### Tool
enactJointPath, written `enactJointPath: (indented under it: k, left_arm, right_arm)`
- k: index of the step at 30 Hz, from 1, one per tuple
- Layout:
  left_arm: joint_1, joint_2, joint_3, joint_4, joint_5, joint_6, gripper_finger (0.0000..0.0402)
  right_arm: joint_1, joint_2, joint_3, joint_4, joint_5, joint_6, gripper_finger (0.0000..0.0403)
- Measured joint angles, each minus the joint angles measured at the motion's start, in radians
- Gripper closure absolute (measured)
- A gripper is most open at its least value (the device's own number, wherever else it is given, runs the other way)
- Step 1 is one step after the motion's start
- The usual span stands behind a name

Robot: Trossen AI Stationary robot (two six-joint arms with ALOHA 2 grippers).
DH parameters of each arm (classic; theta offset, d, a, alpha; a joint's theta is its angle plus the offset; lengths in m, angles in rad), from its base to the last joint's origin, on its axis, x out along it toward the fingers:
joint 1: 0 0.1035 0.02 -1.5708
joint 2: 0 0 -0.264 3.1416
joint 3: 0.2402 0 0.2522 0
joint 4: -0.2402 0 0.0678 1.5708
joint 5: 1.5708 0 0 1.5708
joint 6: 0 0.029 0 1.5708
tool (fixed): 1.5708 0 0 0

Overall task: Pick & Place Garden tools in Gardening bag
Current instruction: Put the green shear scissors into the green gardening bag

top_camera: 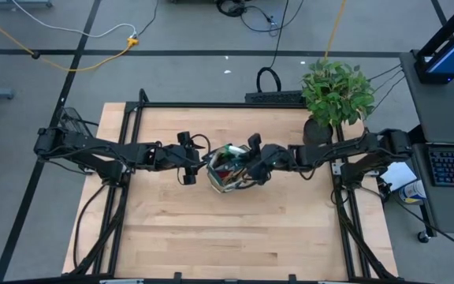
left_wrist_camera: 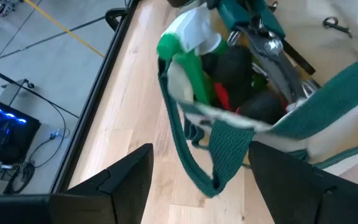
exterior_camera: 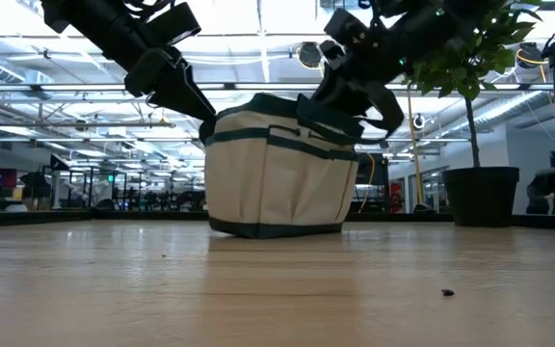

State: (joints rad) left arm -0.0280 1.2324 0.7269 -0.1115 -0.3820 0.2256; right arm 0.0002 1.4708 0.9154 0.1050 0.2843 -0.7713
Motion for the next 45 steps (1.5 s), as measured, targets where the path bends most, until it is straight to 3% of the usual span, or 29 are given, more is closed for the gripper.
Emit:
enactJointPath:
  k: [8, 24, 29, 35, 45]
  left_arm:
    - [0.000, 0.000, 0.000, 0.002, 0.000, -0.003, 0.0133]
    - [0.000, 0.000, 0.000, 0.004, 0.007, -0.003, 0.0133]
    - [0.000, 0.000, 0.000, 0.004, 0.007, -0.003, 0.0133]
    - [0.000, 0.000, 0.000, 0.007, 0.007, 0.012, 0.0133]
    - [-0.014, 0.000, 0.000, 0.141, 0.015, 0.102, 0.0133]
  right_arm:
    - [-0.014, 0.018, 0.000, 0.010, -0.216, 0.004, 0.0331]
    - [-0.014, 0.003, 0.001, 0.071, -0.177, -0.001, 0.0229]
    - [-0.014, -0.004, 0.002, 0.145, -0.090, 0.009, 0.0227]
    - [-0.020, 0.014, 0.002, 0.114, -0.226, 0.054, 0.0240]
    - [-0.034, 0.067, 0.001, 0.073, -0.203, 0.134, 0.0241]
